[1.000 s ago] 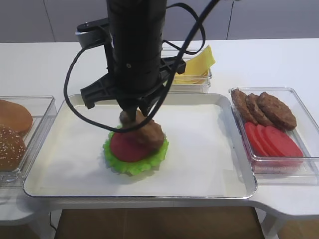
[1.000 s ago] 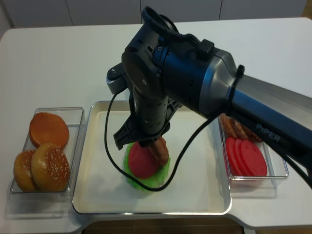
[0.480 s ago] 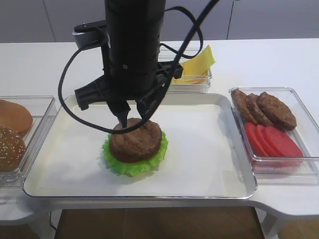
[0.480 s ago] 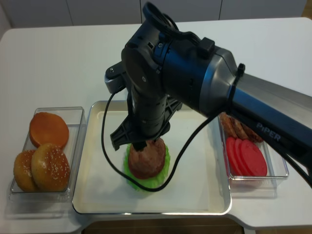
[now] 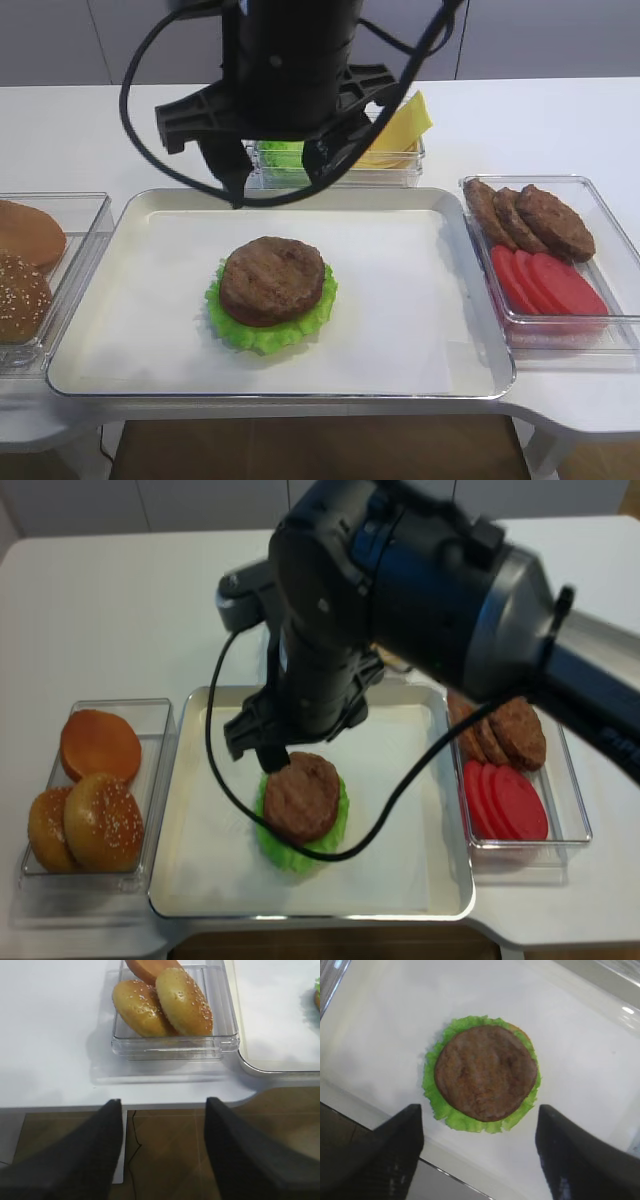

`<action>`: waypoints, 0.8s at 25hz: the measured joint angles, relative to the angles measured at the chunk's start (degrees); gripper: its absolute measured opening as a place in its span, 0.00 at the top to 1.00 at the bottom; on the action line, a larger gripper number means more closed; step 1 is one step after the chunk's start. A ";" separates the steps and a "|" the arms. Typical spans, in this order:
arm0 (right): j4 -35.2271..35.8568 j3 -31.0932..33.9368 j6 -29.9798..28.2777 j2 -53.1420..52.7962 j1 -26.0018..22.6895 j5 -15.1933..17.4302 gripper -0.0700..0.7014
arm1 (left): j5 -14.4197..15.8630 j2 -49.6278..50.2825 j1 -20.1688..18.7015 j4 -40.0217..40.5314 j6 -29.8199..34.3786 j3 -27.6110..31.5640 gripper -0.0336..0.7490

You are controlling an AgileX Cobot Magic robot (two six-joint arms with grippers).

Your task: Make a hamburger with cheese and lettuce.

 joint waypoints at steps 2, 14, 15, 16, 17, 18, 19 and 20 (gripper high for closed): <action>-0.10 0.00 0.09 -1.25 -1.06 0.08 0.20 | 0.00 0.00 0.00 0.00 0.00 0.00 0.46; -4.31 2.89 -2.45 -12.17 -15.46 0.49 0.20 | 0.00 0.00 0.00 0.00 0.00 0.00 0.46; -4.43 3.66 -2.72 -13.44 -16.69 0.49 0.20 | 0.00 0.00 0.00 0.00 0.00 0.00 0.46; -4.47 4.58 -3.14 -14.37 -17.86 0.49 0.20 | 0.00 0.00 0.00 0.00 0.00 0.00 0.46; -4.47 5.45 -3.53 -15.29 -18.77 0.49 0.20 | 0.00 0.00 0.00 0.00 0.00 0.00 0.46; -4.47 6.65 -3.94 -16.56 -19.94 0.49 0.20 | 0.00 0.00 0.00 0.00 0.00 0.00 0.46; -4.47 7.43 -4.17 -17.44 -20.68 0.51 0.20 | 0.00 0.00 0.00 0.00 0.00 0.00 0.46; -4.63 8.32 -4.31 -18.47 -21.44 0.51 0.20 | 0.00 0.00 0.00 0.00 0.00 0.00 0.46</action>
